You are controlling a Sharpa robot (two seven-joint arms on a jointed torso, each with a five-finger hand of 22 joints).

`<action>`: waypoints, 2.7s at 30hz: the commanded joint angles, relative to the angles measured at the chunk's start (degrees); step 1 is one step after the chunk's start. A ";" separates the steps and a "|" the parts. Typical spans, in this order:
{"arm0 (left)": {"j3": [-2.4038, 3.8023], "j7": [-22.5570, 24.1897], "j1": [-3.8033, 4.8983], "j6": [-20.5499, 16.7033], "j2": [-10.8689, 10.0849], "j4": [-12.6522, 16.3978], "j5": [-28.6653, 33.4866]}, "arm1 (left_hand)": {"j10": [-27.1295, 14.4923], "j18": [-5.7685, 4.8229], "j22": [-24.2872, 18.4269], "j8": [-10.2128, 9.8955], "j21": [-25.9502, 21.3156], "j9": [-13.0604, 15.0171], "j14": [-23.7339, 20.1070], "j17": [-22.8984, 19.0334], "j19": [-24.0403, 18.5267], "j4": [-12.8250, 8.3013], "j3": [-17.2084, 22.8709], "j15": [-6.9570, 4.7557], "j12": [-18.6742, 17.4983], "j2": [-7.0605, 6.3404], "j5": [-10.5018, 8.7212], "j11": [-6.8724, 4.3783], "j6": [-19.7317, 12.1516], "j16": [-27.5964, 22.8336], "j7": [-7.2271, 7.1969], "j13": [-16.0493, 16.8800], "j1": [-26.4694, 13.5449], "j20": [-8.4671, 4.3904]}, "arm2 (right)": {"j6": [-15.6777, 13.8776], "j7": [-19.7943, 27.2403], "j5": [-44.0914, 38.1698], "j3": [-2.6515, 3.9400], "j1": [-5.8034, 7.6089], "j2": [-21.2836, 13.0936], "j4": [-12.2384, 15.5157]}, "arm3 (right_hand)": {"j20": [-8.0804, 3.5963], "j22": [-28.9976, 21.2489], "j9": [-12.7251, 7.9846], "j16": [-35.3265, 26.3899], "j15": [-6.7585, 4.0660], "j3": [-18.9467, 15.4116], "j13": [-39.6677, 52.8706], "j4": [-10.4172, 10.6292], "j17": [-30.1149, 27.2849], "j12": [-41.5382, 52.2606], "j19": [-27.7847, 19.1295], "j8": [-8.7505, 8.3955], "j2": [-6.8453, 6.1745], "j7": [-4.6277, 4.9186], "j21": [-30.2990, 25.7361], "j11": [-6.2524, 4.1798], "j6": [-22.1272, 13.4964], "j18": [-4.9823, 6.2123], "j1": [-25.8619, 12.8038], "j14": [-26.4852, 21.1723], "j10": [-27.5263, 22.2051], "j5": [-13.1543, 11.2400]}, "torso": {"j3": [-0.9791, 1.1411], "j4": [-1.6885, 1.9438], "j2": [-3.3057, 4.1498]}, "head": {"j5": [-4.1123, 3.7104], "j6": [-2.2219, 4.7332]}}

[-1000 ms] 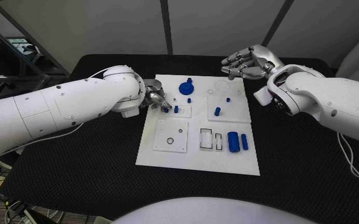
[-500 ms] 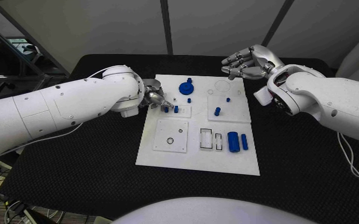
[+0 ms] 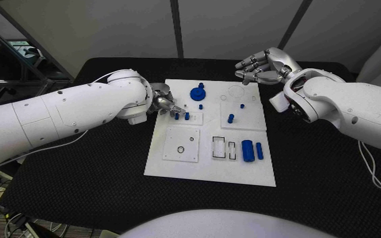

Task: Assemble the parts on the task board

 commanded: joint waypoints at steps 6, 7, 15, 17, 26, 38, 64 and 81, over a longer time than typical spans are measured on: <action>1.71 3.16 0.19 -8.55 -0.98 1.69 4.23 | -8.13 2.38 -4.69 -0.97 -11.24 -1.15 1.75 2.43 -7.33 0.15 0.56 1.68 -6.28 1.70 0.18 2.11 -6.24 -5.89 2.43 -7.53 5.44 1.25 | 0.24 0.34 -0.06 0.03 0.08 0.01 -0.02 | 0.14 -0.05 0.00 -0.30 -0.11 -0.37 -0.06 -0.08 -0.03 -0.22 0.40 -0.30 0.11 0.25 -0.25 0.18 -0.06 0.19 -0.48 0.32 -0.32 0.17 | 0.04 -0.07 -0.03 | -0.20 0.22; 1.85 4.05 0.24 -9.75 -1.05 1.77 4.70 | -10.54 3.45 -8.97 -1.58 -16.63 -1.69 -0.61 -2.51 -10.93 0.47 0.87 2.40 -7.30 1.48 0.21 2.97 -8.06 -10.51 3.30 -8.12 6.31 1.76 | 0.23 0.34 -0.06 0.03 0.08 0.01 -0.04 | 0.14 -0.05 0.00 -0.30 -0.11 -0.37 -0.06 -0.08 -0.03 -0.22 0.40 -0.30 0.11 0.25 -0.25 0.18 -0.06 0.19 -0.48 0.32 -0.32 0.17 | 0.05 -0.08 -0.03 | -0.23 0.24; 2.11 15.17 0.27 -17.29 -0.03 1.61 6.01 | -21.11 6.77 -25.09 -5.62 -38.58 -7.31 -16.41 -28.39 -24.32 -1.24 5.30 5.33 -12.74 -1.12 0.14 6.17 -12.78 -36.17 6.08 -12.80 16.10 4.70 | 0.13 0.56 -0.06 0.03 0.08 0.07 -0.12 | 0.17 -0.16 0.02 -0.52 -0.09 -0.31 -0.19 -0.11 -0.04 -0.23 0.41 -0.26 0.26 0.25 -0.42 0.20 -0.04 0.19 -0.42 0.29 -0.45 0.25 | 0.06 -0.06 0.03 | -0.61 0.73; 1.95 18.37 0.09 -18.75 0.57 1.51 5.38 | -23.54 6.76 -26.44 -7.59 -40.59 -9.63 -18.11 -30.19 -25.06 -2.83 7.07 5.94 -14.81 -2.38 0.09 6.89 -12.93 -37.99 6.64 -14.69 19.34 5.28 | 0.10 0.68 -0.06 0.03 0.08 0.09 -0.14 | 0.18 -0.25 0.06 -0.71 -0.08 -0.19 -0.31 -0.24 -0.05 -0.27 0.41 -0.13 0.38 0.22 -0.56 0.19 0.15 0.20 -0.23 0.24 -0.58 0.30 | 0.05 -0.06 0.05 | -0.97 0.98; -0.11 26.13 -1.09 -20.92 3.67 -0.34 -6.26 | -22.55 6.94 -26.40 -13.53 -39.44 -18.60 -11.16 -30.79 -19.34 -6.46 9.22 5.64 -21.67 -5.37 -0.03 7.16 -8.40 -31.04 6.74 -23.96 24.20 5.23 | 0.20 0.99 -0.06 0.03 0.08 0.24 -0.18 | 0.18 -0.48 0.14 -1.25 -0.10 0.25 -0.72 -0.58 -0.07 -0.46 0.40 0.23 0.69 0.11 -0.93 0.13 0.78 0.21 0.32 0.13 -0.76 0.32 | 0.08 -0.13 0.10 | -1.49 1.50; -1.63 25.35 -1.59 -18.47 6.67 -4.62 -15.00 | -20.73 3.36 -9.97 -17.67 -18.89 -23.98 -1.36 -16.35 -6.17 -5.97 3.40 4.95 -24.02 -5.71 -3.01 6.46 -5.08 -14.08 5.93 -28.78 22.45 4.29 | 0.54 0.89 -0.04 0.03 0.08 0.44 -0.11 | 0.17 -0.60 0.06 -1.57 -0.10 0.64 -1.01 -0.77 -0.08 -0.59 0.45 0.15 0.86 0.17 -1.12 0.17 0.66 0.21 0.65 0.13 -0.80 0.84 | 0.07 -0.09 0.01 | -1.36 1.50; -1.96 22.86 -1.76 -14.22 10.89 -8.94 -18.73 | -17.88 2.22 -4.82 -18.92 -13.08 -26.16 -0.34 -16.72 -3.13 -7.80 5.88 4.58 -26.08 -3.81 -2.83 6.07 -1.87 -12.48 5.58 -31.67 25.53 3.89 | 0.62 0.77 -0.04 0.03 0.08 0.89 -0.11 | 0.17 -0.69 0.02 -1.81 -0.07 0.83 -1.23 -0.83 -0.08 -0.67 0.52 0.11 0.80 0.22 -1.25 0.21 0.58 0.20 0.68 0.17 -0.79 1.39 | 0.09 -0.02 0.03 | -1.72 1.57; -1.99 21.36 -1.97 -11.44 11.99 -10.36 -18.74 | -17.40 1.97 -3.68 -19.35 -11.94 -26.80 -0.29 -17.65 -2.68 -8.08 6.91 4.54 -27.02 -3.68 -2.77 6.09 -1.03 -12.52 5.58 -32.54 25.40 3.82 | 0.80 0.60 -0.04 0.03 0.08 1.22 -0.21 | 0.17 -0.70 0.02 -1.85 -0.07 0.87 -1.26 -0.82 -0.08 -0.68 0.53 0.11 0.81 0.23 -1.28 0.21 0.58 0.20 0.67 0.19 -0.78 1.49 | 0.07 -0.01 0.00 | -1.79 1.53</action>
